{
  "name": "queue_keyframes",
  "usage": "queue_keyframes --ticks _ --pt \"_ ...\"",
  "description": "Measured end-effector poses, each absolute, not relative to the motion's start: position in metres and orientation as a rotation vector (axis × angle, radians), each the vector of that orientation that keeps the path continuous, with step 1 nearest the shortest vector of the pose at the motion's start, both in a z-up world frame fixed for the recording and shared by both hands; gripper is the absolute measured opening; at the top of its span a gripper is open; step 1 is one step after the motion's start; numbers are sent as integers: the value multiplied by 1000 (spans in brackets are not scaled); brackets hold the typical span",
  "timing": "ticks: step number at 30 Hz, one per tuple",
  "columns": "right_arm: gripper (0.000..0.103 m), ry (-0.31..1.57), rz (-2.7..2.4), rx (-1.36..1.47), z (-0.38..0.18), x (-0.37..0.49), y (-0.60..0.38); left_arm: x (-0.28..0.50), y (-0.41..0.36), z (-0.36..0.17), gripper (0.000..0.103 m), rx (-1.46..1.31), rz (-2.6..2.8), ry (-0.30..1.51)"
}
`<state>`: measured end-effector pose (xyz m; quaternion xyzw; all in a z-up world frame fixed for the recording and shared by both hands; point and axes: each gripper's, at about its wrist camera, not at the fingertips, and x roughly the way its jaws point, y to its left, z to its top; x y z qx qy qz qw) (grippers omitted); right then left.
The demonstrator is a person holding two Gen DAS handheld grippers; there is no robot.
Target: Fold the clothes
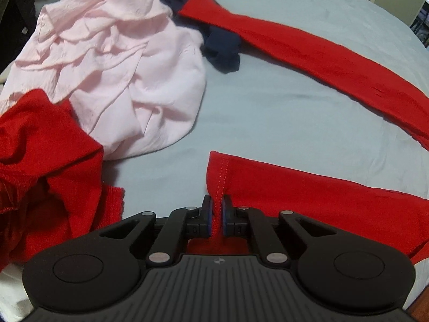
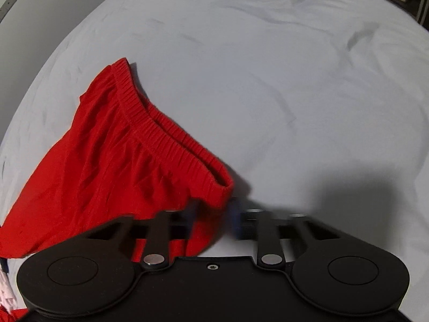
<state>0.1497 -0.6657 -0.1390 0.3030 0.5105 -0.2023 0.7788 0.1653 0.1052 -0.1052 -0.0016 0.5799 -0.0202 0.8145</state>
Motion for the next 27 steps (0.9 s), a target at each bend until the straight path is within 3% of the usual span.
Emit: queue_keyframes --ticks 12,22,23,25,27 --pt "6 1154 -531 418 -80 148 -645 161 149 -44 6 -47 43 1128" --pt "8 1285 -587 379 -117 135 -625 137 161 -104 9 6 36 1354" --pt "10 1294 -591 376 -117 134 -625 137 161 -112 10 24 36 1371" --pt "29 1308 -607 347 -117 135 -622 136 163 -117 16 28 54 1385" --pt "41 1308 -614 282 -112 137 -619 138 167 -121 23 21 86 1399"
